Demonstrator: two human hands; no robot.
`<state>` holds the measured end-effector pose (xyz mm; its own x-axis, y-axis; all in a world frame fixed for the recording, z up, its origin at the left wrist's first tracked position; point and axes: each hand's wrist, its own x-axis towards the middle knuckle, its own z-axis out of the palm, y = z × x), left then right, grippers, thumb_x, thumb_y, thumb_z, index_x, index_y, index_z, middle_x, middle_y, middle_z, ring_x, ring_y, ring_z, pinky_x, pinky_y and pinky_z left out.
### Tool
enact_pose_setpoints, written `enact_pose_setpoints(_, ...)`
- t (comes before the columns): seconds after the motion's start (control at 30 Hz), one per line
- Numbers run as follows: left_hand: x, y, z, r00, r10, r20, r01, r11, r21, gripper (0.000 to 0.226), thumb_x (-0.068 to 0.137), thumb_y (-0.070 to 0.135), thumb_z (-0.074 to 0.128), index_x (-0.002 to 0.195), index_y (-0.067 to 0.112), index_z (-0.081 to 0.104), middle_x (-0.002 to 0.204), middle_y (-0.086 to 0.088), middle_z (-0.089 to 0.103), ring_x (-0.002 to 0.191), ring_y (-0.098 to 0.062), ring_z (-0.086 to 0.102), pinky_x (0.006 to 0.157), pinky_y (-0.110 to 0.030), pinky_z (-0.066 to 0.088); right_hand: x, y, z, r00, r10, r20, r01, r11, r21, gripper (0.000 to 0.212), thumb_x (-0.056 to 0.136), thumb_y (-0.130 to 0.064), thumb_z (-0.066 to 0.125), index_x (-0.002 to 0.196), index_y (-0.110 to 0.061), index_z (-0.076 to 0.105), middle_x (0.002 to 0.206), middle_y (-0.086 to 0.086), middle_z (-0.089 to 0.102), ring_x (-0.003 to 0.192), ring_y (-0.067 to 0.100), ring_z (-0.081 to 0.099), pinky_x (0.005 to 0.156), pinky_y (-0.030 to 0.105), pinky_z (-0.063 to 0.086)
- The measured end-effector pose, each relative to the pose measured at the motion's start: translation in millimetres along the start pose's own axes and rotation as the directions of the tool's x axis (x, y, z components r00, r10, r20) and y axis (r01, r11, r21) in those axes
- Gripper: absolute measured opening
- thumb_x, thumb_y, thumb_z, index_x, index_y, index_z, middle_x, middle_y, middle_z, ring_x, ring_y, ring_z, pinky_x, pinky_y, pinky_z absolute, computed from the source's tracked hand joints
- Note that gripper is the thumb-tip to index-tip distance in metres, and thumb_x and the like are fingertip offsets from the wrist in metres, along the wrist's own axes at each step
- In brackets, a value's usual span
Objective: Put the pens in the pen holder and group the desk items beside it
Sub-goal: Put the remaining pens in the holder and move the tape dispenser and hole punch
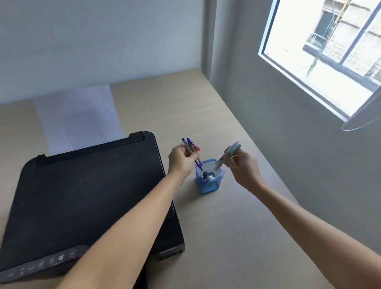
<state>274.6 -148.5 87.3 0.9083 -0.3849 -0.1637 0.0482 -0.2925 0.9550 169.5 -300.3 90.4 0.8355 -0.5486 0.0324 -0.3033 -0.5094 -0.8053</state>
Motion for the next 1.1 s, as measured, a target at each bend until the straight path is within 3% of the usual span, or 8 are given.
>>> enact_pose_setpoints(0.13,18.6,-15.6,30.7,0.998,-0.061,-0.006,0.061,0.993,0.105,0.018,0.081,0.004,0.067,0.074,0.02,0.069,0.081,-0.01,0.072,0.084,-0.029,0.073,0.088,-0.04,0.057,23.1,22.9,23.4,0.992,-0.055,0.115,0.068,0.991,-0.114,0.009,0.082,-0.012,0.058,0.082,-0.004,0.061,0.077,0.015,0.069,0.071,0.032,0.061,0.067,0.04,0.049)
enact_pose_setpoints(0.23,23.8,-22.0,42.6,0.996,-0.088,0.002,0.087,0.983,0.163,0.015,0.081,0.0,0.067,0.081,0.015,0.069,0.066,-0.001,0.063,0.068,-0.015,0.072,0.078,-0.031,0.055,31.4,34.2,37.1,0.985,-0.031,0.169,0.054,0.989,-0.136,0.007,0.081,-0.008,0.057,0.08,-0.002,0.054,0.08,0.016,0.066,0.071,0.034,0.059,0.062,0.037,0.046)
enact_pose_setpoints(0.33,26.2,-27.4,46.3,0.995,-0.101,0.021,0.096,0.982,0.165,0.016,0.08,-0.003,0.067,0.091,0.008,0.07,0.081,-0.003,0.066,0.071,-0.012,0.063,0.084,-0.031,0.053,32.4,37.8,41.1,0.984,-0.045,0.174,0.067,0.991,-0.12,0.008,0.084,-0.01,0.058,0.09,-0.005,0.058,0.088,0.013,0.064,0.071,0.025,0.055,0.066,0.028,0.039)
enact_pose_setpoints(0.6,16.0,-9.5,19.4,0.999,-0.032,-0.037,0.035,0.995,0.092,0.018,0.084,0.002,0.066,0.102,0.003,0.069,0.093,-0.004,0.066,0.087,-0.018,0.063,0.098,-0.043,0.054,28.6,8.2,37.0,0.984,-0.147,0.096,0.159,0.978,-0.132,0.009,0.09,-0.017,0.055,0.092,-0.01,0.06,0.093,0.011,0.064,0.083,0.028,0.06,0.076,0.037,0.048)
enact_pose_setpoints(0.77,-22.4,14.4,-48.4,0.991,0.071,-0.114,-0.071,0.997,0.004,0.018,0.088,0.002,0.063,0.106,0.0,0.066,0.098,-0.008,0.067,0.092,-0.019,0.064,0.097,-0.037,0.054,18.0,-51.9,47.3,0.966,-0.241,0.094,0.25,0.963,-0.104,0.009,0.09,-0.015,0.052,0.086,-0.013,0.06,0.091,0.008,0.067,0.076,0.024,0.061,0.069,0.03,0.046)
enact_pose_setpoints(0.9,-76.9,14.9,-126.2,0.97,0.078,-0.23,-0.098,0.992,-0.074,0.015,0.088,0.007,0.064,0.102,0.008,0.069,0.101,-0.01,0.073,0.101,-0.026,0.069,0.091,-0.035,0.057,-1.8,-116.0,76.3,0.934,-0.331,0.137,0.341,0.939,-0.055,0.01,0.09,-0.013,0.053,0.089,-0.012,0.063,0.089,0.006,0.067,0.073,0.021,0.059,0.06,0.008,0.038)
enact_pose_setpoints(1.0,-127.6,-6.3,-198.5,0.934,0.054,-0.353,-0.092,0.992,-0.092,0.014,0.088,0.007,0.064,0.1,0.01,0.069,0.097,-0.003,0.071,0.098,-0.024,0.07,0.091,-0.032,0.056,-30.0,-172.6,115.4,0.89,-0.408,0.205,0.416,0.909,0.008,0.01,0.088,-0.013,0.055,0.087,-0.016,0.064,0.081,0.008,0.067,0.075,0.024,0.062,0.066,0.023,0.038)
enact_pose_setpoints(1.1,-182.3,-44.2,-272.3,0.862,0.0,-0.507,-0.056,0.994,-0.096,0.012,0.089,0.005,0.062,0.099,0.008,0.067,0.093,-0.002,0.068,0.087,-0.015,0.065,0.085,-0.026,0.053,-66.7,-227.3,168.9,0.817,-0.487,0.309,0.499,0.865,0.045,0.01,0.089,-0.017,0.055,0.089,-0.019,0.065,0.076,0.004,0.066,0.073,0.018,0.06,0.066,0.023,0.037)
